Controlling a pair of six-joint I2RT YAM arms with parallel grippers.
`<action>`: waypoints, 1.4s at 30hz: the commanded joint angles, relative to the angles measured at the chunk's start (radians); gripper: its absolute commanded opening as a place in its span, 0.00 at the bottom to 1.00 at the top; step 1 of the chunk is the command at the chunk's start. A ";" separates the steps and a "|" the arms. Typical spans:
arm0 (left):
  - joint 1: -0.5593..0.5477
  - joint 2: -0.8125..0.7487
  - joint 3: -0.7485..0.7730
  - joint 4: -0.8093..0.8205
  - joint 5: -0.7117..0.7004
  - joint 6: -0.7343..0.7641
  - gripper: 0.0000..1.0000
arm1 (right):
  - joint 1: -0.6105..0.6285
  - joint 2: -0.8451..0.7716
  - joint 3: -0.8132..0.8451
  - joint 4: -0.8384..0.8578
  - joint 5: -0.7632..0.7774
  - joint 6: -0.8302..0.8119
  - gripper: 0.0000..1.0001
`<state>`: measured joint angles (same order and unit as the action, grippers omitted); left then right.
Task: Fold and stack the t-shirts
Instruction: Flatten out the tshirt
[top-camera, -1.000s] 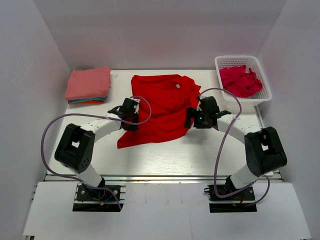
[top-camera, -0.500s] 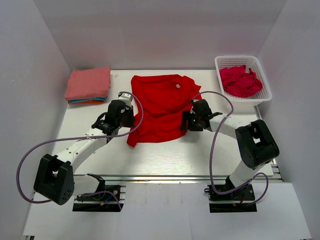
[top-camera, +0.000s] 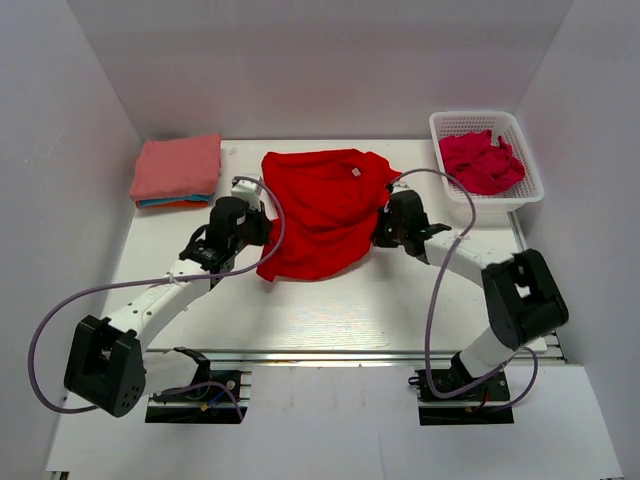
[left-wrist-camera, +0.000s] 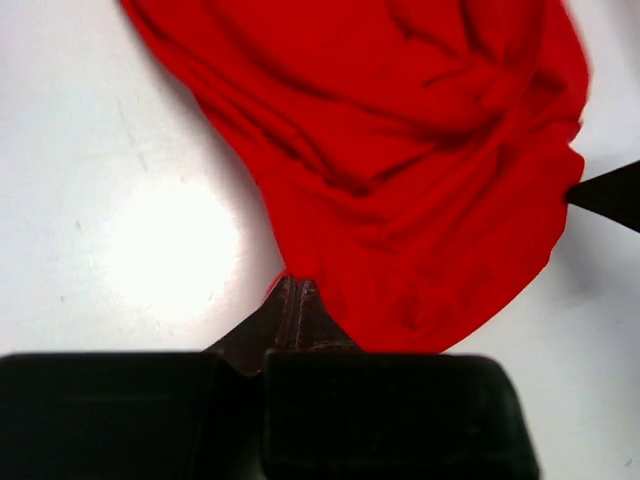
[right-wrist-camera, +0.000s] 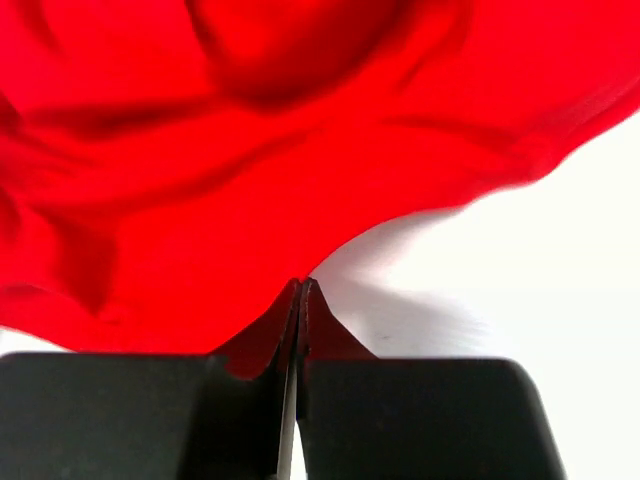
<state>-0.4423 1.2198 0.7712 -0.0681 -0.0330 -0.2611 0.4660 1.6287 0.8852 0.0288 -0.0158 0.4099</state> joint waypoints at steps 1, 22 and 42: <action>0.004 -0.062 0.078 0.100 -0.019 -0.007 0.00 | -0.003 -0.159 0.049 0.095 0.177 -0.058 0.00; 0.004 -0.155 0.648 0.288 -0.203 0.221 0.00 | -0.003 -0.461 0.695 0.166 0.203 -0.549 0.00; 0.004 -0.339 0.948 0.143 0.013 0.235 0.00 | -0.004 -0.624 1.025 0.045 -0.113 -0.546 0.00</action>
<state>-0.4423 0.9081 1.6886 0.0982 -0.0402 -0.0139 0.4660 1.0370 1.8709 0.0532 -0.1059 -0.1349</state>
